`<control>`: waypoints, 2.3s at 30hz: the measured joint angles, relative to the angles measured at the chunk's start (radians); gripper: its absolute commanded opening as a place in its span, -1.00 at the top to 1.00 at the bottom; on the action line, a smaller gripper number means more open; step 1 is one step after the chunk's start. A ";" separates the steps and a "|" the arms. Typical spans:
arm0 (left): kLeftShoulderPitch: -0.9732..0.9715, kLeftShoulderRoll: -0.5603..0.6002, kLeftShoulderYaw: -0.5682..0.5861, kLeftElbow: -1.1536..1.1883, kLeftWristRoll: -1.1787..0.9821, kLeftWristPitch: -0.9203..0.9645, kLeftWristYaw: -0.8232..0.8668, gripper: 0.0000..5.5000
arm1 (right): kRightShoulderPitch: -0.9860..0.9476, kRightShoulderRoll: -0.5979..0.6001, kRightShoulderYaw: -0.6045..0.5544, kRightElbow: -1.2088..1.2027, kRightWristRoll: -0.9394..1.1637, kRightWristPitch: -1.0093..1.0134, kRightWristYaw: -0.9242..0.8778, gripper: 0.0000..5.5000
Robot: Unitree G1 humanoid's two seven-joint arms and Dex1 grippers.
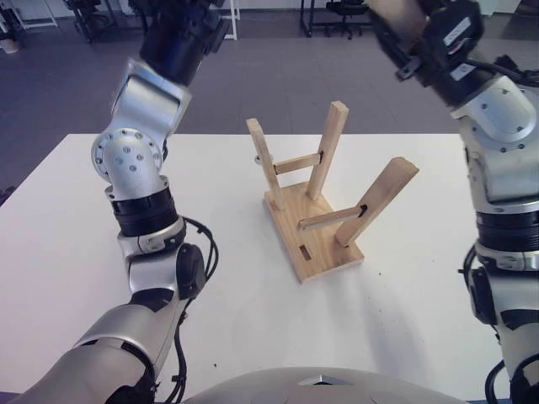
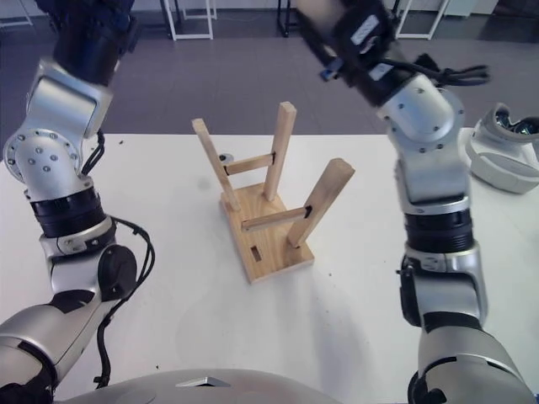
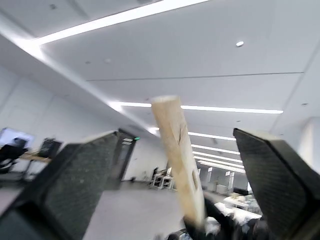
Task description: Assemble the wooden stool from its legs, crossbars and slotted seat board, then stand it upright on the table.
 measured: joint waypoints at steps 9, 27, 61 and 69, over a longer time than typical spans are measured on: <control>-0.032 0.007 0.003 0.017 -0.083 0.002 -0.005 0.27 | 0.000 0.094 0.013 -0.048 0.032 0.028 0.040 0.25; 0.083 0.085 0.027 -0.058 -0.081 0.000 0.036 0.61 | 0.034 0.056 -0.018 -0.056 0.023 0.040 0.146 -0.25; 1.190 -0.031 -0.027 -0.557 0.001 -0.094 0.536 0.61 | 0.699 0.096 0.192 0.197 -0.175 -0.008 0.262 -0.25; 1.115 0.046 -0.042 -0.493 0.118 -0.112 0.472 0.61 | 0.699 0.082 0.193 0.182 -0.196 -0.009 0.255 -0.25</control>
